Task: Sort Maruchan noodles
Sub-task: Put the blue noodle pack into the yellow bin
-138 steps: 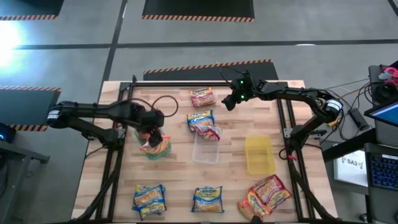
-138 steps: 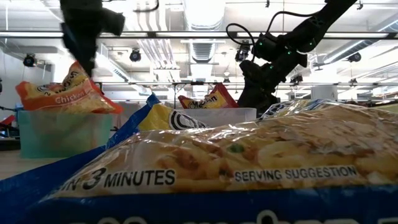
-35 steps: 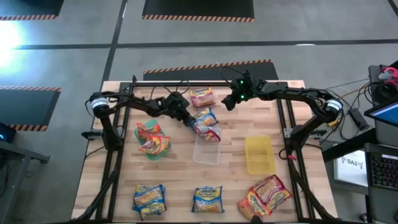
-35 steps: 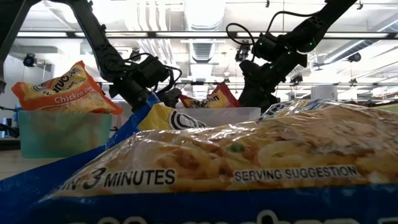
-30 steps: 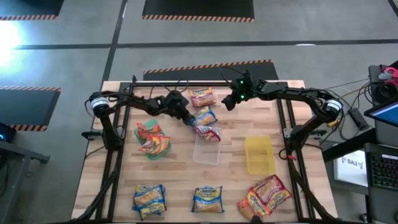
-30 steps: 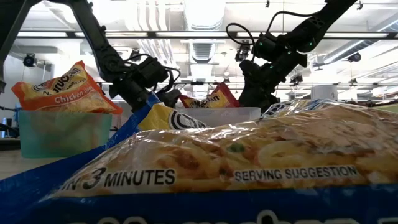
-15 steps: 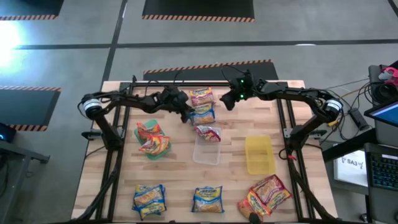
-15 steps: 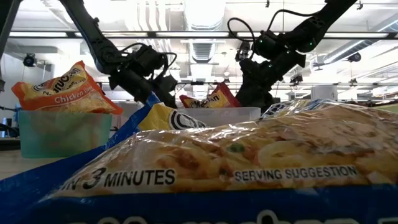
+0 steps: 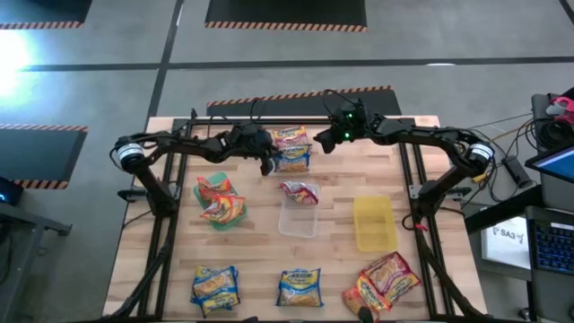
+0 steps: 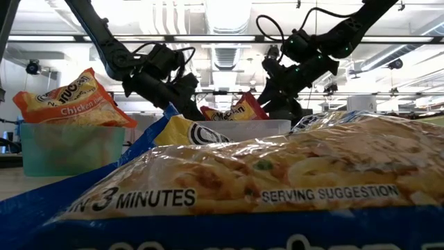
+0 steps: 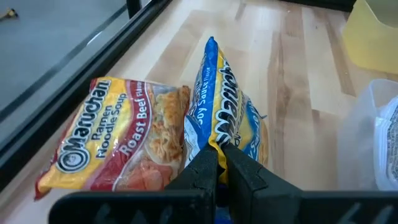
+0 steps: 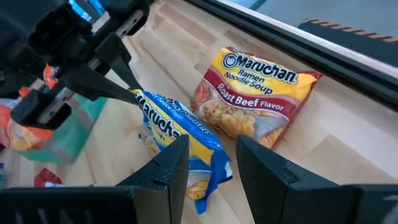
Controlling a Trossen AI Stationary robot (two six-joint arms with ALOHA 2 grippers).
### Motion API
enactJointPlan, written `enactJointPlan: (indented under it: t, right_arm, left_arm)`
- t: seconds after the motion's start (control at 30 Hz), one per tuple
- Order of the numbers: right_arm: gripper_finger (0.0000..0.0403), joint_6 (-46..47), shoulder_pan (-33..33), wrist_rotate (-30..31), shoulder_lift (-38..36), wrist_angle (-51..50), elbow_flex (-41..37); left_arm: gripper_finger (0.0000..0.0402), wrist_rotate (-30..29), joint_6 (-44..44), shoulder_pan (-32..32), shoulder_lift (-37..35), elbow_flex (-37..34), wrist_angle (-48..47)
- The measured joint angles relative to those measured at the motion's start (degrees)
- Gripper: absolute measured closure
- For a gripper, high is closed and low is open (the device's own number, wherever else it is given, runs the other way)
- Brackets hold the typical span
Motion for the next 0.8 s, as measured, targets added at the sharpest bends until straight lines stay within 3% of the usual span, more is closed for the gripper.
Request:
enactJointPlan:
  t: [0.3, 0.5, 0.8]
  right_arm:
    - [0.0280, 1.6, 0.0, 1.3, 1.3, -0.5, 0.0]
    - [0.0280, 10.1, 0.0, 1.4, 2.3, 0.9, 0.0]
    - [0.0280, 9.2, 0.0, 0.0, 2.4, 3.2, 0.0]
  left_arm:
    - [0.0401, 0.0, 1.6, 0.0, 0.0, 0.0, 0.9]
    - [0.0401, 0.1, 1.7, 0.0, 0.0, 0.0, 0.9]
    - [0.0401, 0.1, 1.9, 0.0, 0.0, 0.0, 0.9]
